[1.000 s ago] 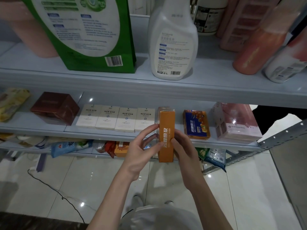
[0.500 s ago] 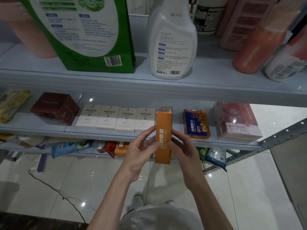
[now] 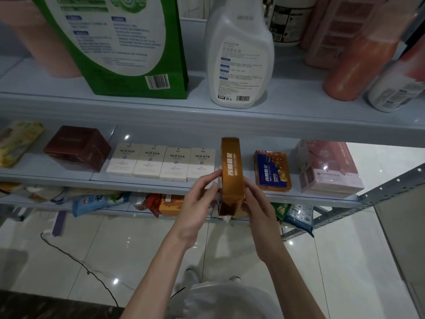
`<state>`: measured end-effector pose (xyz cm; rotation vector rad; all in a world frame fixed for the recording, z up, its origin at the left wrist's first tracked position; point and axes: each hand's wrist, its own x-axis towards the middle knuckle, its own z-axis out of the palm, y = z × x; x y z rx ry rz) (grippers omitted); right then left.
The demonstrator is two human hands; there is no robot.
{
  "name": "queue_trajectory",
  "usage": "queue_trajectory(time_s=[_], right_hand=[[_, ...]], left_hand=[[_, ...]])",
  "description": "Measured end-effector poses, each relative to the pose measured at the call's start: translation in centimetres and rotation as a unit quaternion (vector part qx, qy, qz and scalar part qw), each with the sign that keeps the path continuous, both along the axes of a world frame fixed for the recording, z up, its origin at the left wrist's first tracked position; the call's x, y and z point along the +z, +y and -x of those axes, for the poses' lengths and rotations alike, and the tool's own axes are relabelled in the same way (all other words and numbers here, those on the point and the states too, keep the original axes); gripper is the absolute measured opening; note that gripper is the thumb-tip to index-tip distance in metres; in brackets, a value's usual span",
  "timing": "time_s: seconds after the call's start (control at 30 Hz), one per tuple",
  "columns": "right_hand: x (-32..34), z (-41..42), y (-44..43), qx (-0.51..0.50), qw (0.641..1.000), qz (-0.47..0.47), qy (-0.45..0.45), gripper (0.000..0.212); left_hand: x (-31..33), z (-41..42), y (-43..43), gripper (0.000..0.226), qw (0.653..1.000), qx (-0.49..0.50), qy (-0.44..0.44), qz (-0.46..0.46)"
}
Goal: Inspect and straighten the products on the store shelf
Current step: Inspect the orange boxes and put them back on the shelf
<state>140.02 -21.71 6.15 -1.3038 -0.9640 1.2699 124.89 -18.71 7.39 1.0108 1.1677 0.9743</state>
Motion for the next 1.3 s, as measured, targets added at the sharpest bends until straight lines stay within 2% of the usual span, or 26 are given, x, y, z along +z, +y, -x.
queue_trajectory(time_s=[0.23, 0.53, 0.63, 0.73, 0.8, 0.9, 0.97, 1.03, 1.17, 1.3], right_hand=[[0.1, 0.2, -0.1, 0.001, 1.000, 0.023, -0.017, 0.048], [-0.1, 0.0, -0.1, 0.032, 0.999, 0.007, -0.028, 0.044], [-0.1, -0.1, -0.2, 0.036, 0.998, -0.012, -0.041, 0.039], [0.3, 0.0, -0.2, 0.014, 1.000, -0.010, -0.014, 0.027], [0.6, 0.2, -0.1, -0.004, 1.000, -0.013, -0.012, 0.031], [1.0, 0.3, 0.2, -0.006, 0.999, -0.018, -0.027, 0.043], [1.0, 0.3, 0.2, 0.006, 0.999, -0.020, -0.030, 0.040], [0.8, 0.2, 0.1, 0.011, 0.999, -0.023, -0.020, 0.039], [0.3, -0.1, -0.2, -0.005, 0.999, -0.031, 0.020, 0.040], [0.3, -0.1, 0.0, -0.027, 0.998, -0.019, 0.052, 0.041]], left_hand=[[0.3, -0.4, -0.2, 0.040, 1.000, -0.020, -0.002, 0.017], [0.0, -0.2, -0.1, 0.038, 0.999, -0.013, -0.019, 0.022], [0.1, 0.2, -0.1, 0.045, 0.999, 0.006, -0.014, 0.040], [0.0, 0.3, -0.1, 0.027, 0.999, 0.019, 0.008, 0.032], [0.1, 0.2, -0.2, 0.018, 1.000, 0.016, 0.011, 0.015], [0.0, 0.4, -0.4, 0.042, 0.999, -0.034, 0.016, -0.005], [-0.2, 0.4, -0.5, 0.049, 0.998, -0.055, 0.017, -0.008], [-0.3, 0.2, -0.5, 0.046, 0.998, -0.052, 0.023, -0.018], [0.1, -0.2, -0.4, 0.021, 1.000, -0.008, -0.012, 0.001], [-0.1, -0.5, -0.5, 0.032, 0.999, 0.016, -0.039, -0.012]])
